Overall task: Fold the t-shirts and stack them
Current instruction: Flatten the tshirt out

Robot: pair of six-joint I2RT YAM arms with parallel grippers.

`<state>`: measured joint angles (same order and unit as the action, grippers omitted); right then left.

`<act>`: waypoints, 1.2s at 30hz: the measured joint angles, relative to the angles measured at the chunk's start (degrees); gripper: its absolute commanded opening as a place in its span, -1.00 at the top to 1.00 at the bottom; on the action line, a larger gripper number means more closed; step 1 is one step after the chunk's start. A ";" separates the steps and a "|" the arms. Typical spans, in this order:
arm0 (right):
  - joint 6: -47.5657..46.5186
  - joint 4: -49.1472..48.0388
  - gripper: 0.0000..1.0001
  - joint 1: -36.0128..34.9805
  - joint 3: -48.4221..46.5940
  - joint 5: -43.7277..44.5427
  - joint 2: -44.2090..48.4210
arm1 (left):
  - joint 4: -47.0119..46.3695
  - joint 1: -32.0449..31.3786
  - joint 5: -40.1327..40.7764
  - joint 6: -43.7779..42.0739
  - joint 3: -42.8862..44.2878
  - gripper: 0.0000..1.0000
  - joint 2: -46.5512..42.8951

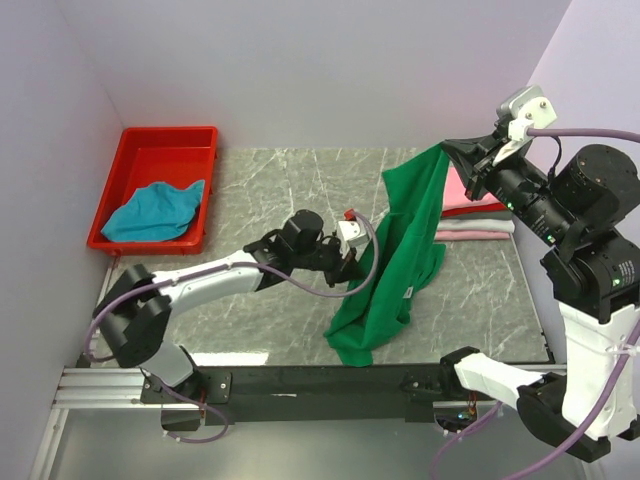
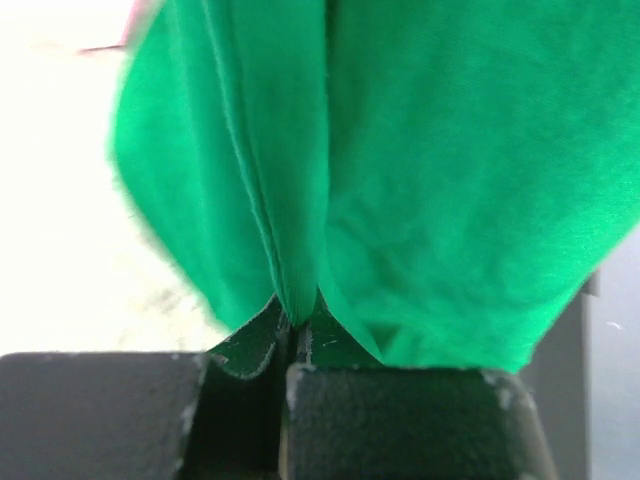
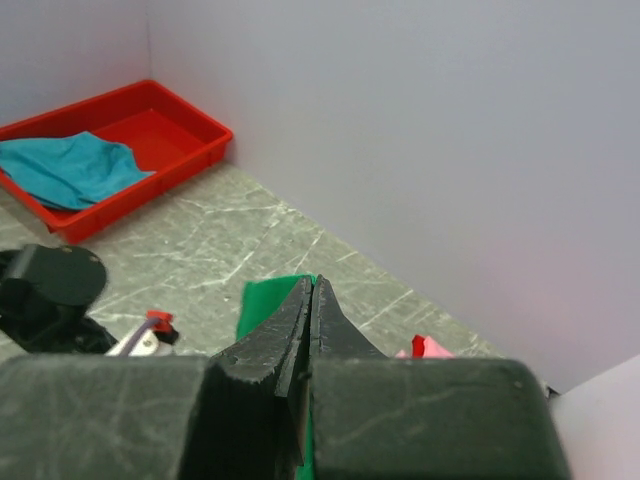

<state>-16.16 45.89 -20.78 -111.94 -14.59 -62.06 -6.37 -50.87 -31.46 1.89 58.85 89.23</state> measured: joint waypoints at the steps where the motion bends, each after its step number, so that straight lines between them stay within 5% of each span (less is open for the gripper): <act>1: -0.02 -0.02 1.00 0.04 0.11 0.17 0.02 | 1.11 0.00 1.73 -0.57 0.00 0.99 -0.83; 10: -3.26 -0.07 1.00 0.46 -1.42 5.55 -1.44 | 15.82 3.58 28.81 -8.24 4.02 0.99 -25.75; 16: -5.64 -0.26 1.00 0.52 -6.54 7.34 -4.46 | 21.18 3.74 35.60 -12.41 15.61 0.99 -36.26; 29: -7.69 -2.73 1.00 0.55 -14.21 10.29 -0.66 | 24.76 3.65 26.25 -13.18 30.77 0.99 -42.38; 32: -7.96 -4.57 1.00 0.57 -9.60 10.67 3.41 | 25.31 3.63 23.65 -12.11 29.11 0.99 -42.58; 36: -9.81 -6.95 1.00 0.61 8.22 11.91 12.31 | 24.92 3.65 19.76 -5.95 16.33 0.99 -44.52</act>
<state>-25.98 38.94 -20.16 -103.72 -2.68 -49.76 18.55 -47.22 -11.70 -4.05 75.18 44.71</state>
